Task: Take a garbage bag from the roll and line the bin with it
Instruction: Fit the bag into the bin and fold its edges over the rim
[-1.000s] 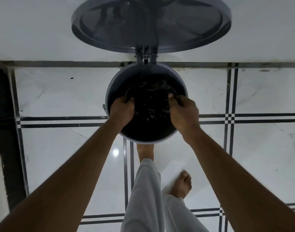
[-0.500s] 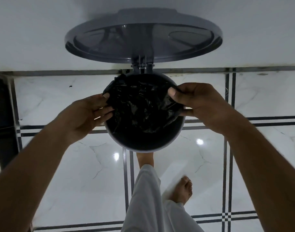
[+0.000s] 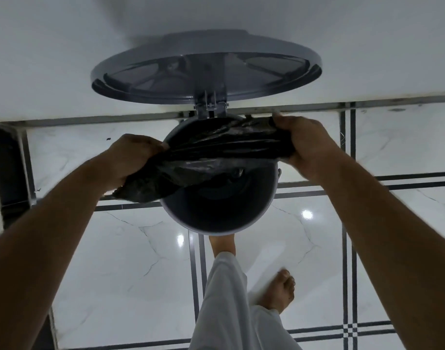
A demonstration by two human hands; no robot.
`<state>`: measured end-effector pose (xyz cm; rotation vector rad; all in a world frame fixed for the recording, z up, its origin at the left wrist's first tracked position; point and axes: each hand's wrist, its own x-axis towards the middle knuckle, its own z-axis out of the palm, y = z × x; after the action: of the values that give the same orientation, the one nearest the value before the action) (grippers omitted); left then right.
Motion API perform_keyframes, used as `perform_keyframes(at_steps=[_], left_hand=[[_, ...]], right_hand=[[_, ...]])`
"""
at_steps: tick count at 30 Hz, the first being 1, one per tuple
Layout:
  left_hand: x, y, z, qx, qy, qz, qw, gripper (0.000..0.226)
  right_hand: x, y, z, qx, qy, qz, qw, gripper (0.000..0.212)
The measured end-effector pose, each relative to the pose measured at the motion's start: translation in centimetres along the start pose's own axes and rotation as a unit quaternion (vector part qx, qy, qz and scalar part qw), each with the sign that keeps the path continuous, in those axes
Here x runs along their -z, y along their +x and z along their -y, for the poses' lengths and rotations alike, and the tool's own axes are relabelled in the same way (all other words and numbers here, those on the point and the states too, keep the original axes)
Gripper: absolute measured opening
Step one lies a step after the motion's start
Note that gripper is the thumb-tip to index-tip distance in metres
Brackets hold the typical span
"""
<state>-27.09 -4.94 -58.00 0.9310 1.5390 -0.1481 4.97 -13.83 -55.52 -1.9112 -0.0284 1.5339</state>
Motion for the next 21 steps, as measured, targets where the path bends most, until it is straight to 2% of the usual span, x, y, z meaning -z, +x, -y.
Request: perform_keyframes(at_steps=[1,2,4,5,6,7,9,12,13,16,17,19,21], left_hand=[[-0.1,0.3,-0.7,-0.032,0.05,-0.041,0.997,0.015],[0.0,0.8,-1.4,-0.051,0.025,-0.041,0.998,0.014],[0.4,1.7,-2.7,-0.06,-0.123,0.028,0.99,0.017],[0.7,2.4,-3.0,-0.064,-0.155,0.051,0.984,0.021],[0.9,2.9,-3.5,-0.068,-0.125,0.057,0.988,0.028],[1.1,3.1,-3.9,-0.068,-0.041,0.047,0.996,0.033],[1.4,3.7,-4.2,-0.026,0.123,0.046,0.991,0.029],[1.9,3.8,-4.0,-0.005,0.143,0.053,0.988,0.025],[1.8,3.8,-3.8,-0.01,0.127,0.046,0.991,0.022],[1.3,4.1,-2.8,-0.052,0.091,-0.017,0.994,0.016],[1.2,4.3,-2.7,-0.063,0.058,-0.034,0.996,0.016],[1.1,4.7,-2.9,-0.055,-0.097,-0.013,0.994,0.028],[1.2,5.5,-3.0,-0.05,-0.211,0.02,0.976,0.04]], right_hand=[[-0.1,0.8,0.0,0.048,-0.094,-0.03,0.994,0.021],[-0.2,1.6,0.1,0.084,-0.157,-0.061,0.982,0.024],[-0.7,2.7,0.5,0.102,-0.13,-0.045,0.985,0.027],[-0.9,3.5,0.6,0.097,-0.105,-0.037,0.989,0.026],[-1.0,4.3,0.8,0.087,-0.125,-0.043,0.987,0.024],[-0.9,4.8,1.0,0.075,-0.18,-0.048,0.98,0.02],[-1.0,5.6,1.3,0.056,-0.269,-0.07,0.959,0.012],[-1.2,6.4,1.7,0.057,-0.192,-0.056,0.978,0.014],[-1.2,6.3,1.7,0.057,-0.173,-0.048,0.982,0.012],[-0.8,6.6,1.4,0.048,-0.214,-0.048,0.975,0.012],[-0.7,6.8,1.2,0.047,-0.187,-0.04,0.98,0.015],[-0.6,7.2,1.1,0.035,-0.07,0.005,0.997,0.021],[-0.8,7.8,0.9,0.028,-0.031,0.01,0.999,0.019]])
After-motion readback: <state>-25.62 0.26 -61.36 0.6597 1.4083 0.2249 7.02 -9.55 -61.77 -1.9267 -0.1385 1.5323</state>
